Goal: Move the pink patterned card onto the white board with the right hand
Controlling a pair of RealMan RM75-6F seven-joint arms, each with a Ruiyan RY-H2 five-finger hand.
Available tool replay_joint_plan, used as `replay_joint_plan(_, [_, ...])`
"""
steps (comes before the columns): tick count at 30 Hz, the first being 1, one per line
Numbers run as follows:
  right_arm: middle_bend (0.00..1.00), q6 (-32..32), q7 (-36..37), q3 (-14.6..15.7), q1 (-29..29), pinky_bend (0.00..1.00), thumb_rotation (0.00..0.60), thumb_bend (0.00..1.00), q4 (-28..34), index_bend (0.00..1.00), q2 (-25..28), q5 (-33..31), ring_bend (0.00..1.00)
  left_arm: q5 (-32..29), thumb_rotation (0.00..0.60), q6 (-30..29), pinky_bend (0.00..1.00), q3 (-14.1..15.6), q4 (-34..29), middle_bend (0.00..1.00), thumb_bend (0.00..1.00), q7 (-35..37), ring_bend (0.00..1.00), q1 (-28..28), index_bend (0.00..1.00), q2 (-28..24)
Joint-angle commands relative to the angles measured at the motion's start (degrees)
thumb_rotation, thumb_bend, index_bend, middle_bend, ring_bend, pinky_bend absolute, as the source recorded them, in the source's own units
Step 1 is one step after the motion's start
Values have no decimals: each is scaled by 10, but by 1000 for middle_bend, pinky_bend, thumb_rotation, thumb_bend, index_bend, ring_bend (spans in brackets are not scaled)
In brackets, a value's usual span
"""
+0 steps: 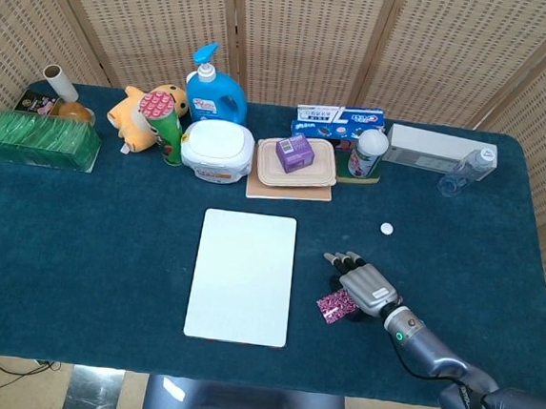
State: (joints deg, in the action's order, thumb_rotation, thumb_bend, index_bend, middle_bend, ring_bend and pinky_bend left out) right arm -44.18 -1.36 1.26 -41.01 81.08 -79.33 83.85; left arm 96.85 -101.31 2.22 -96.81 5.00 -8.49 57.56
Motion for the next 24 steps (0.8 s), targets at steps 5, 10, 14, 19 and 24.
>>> replay_joint_plan(5, [16,-7,-2,-12,-5,0,600,286,21,445,15,-2,0,0,600,1,24,0,-1,0,49,-2,0,1,0,0])
replay_joint_plan(10, [16,6,-26,-29,-17,0,600,286,48,445,23,-28,0,1,600,2,24,0,-2,0,48,-4,0,1,0,0])
replay_joint_plan(14, [16,18,-57,-46,-30,0,600,286,69,445,16,-60,0,2,600,4,24,1,-2,0,48,-7,0,2,0,1])
replay_joint_plan(19, [16,43,-97,-77,-56,0,600,286,90,445,-10,-141,0,0,600,7,25,1,-3,0,48,-9,0,3,0,1])
replay_joint_plan(24, [16,43,-165,-101,-95,0,600,287,108,445,-46,-244,0,0,600,10,24,1,-4,0,48,-5,0,5,0,-2])
